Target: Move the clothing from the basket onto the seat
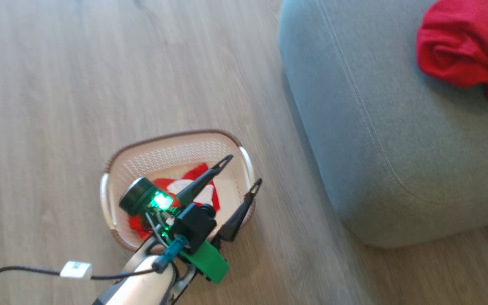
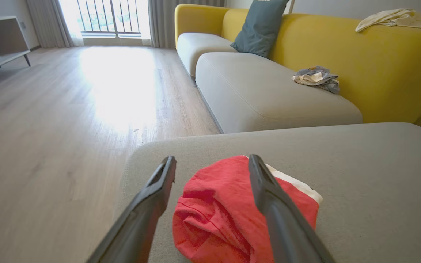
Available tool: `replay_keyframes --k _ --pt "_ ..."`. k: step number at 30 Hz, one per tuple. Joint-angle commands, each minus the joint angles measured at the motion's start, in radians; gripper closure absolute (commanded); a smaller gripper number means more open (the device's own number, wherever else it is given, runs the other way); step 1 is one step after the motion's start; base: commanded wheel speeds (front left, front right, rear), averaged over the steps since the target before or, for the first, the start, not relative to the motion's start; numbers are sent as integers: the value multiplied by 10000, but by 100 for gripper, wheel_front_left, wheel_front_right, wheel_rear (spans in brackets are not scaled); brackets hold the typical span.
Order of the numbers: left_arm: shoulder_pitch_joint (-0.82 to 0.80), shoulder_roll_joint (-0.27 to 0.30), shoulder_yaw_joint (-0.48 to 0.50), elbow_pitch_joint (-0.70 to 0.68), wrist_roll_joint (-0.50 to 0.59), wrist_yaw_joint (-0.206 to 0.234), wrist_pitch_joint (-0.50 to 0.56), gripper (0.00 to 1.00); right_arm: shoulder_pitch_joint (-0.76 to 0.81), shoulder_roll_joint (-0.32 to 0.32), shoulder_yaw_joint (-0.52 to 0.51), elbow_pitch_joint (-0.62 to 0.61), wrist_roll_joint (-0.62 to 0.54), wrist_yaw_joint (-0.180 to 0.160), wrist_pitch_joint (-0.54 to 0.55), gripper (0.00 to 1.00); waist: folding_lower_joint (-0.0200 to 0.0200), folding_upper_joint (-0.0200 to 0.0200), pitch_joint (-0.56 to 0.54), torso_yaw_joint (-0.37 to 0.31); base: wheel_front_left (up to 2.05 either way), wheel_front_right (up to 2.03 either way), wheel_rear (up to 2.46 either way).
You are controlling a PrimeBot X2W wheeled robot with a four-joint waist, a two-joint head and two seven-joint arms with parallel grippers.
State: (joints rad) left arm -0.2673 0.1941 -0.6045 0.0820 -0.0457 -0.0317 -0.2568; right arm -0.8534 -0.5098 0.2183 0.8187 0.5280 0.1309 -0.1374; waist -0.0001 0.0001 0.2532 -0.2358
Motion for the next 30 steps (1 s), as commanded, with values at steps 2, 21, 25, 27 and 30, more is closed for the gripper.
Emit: replay_keyframes --k 2,21,25,27,30 --pt "36 -176 665 -225 -104 81 -49 0 707 -606 576 -1276 908 -2 -412 0 1 -1 -722 558 0 0 0" --pt "1328 -1181 3579 -520 -110 938 -49 0 4105 238 704 -5863 1670 -2 -1241 0 1 -1 -2335 2101 0 0 0" --pt "1430 -1286 3924 -443 -87 1165 -49 0 4996 801 304 -6432 1214 -2 -1242 0 1 -1 -2487 2459 0 0 0" --pt "1486 -1326 4053 -429 -98 1258 -49 0 5408 1089 -40 -6658 1096 -2 -1242 0 1 -1 -2542 2636 0 0 0" --pt "1554 -1364 4186 -394 -71 1321 -49 0 5994 1511 -341 -6967 852 -2 -1242 0 1 -1 -2630 2832 0 0 0"
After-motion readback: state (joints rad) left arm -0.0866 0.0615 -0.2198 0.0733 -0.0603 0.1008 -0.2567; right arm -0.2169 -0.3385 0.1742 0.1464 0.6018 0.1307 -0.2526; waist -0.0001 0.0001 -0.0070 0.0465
